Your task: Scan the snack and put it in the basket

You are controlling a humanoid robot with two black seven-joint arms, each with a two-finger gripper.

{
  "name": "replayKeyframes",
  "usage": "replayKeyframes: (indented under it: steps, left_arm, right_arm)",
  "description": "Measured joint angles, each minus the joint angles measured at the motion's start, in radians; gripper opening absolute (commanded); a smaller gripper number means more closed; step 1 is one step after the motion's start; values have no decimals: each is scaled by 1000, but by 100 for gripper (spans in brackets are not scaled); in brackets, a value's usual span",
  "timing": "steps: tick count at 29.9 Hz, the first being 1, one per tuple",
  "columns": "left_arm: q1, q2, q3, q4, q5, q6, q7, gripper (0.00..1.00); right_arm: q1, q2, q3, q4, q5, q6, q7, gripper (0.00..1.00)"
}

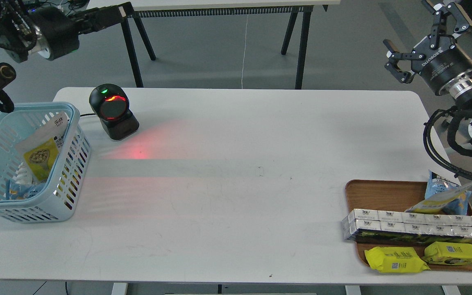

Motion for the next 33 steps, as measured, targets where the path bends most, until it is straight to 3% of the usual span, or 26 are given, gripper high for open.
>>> replayKeyframes:
  steps: [3, 6, 12, 23, 33]
  left_arm:
    - [2, -48, -84, -3, -114, -140, 0, 97]
    - [5, -82, -129, -4, -217, -197, 0, 98]
    - [72, -88, -176, -1, -365, -207, 0, 99]
    - [309, -46, -315, 12, -403, -208, 0, 99]
    - [358, -47, -312, 49, -402, -208, 0, 99]
  right_arm:
    - [13, 0, -1, 4, -5, 0, -2, 100]
    - [18, -1, -1, 18, -8, 0, -8, 100]
    - [16, -10, -2, 60, -45, 0, -9, 100]
    - [2, -13, -33, 144, -121, 0, 3, 100]
    - [3, 29, -47, 145, -120, 0, 2, 100]
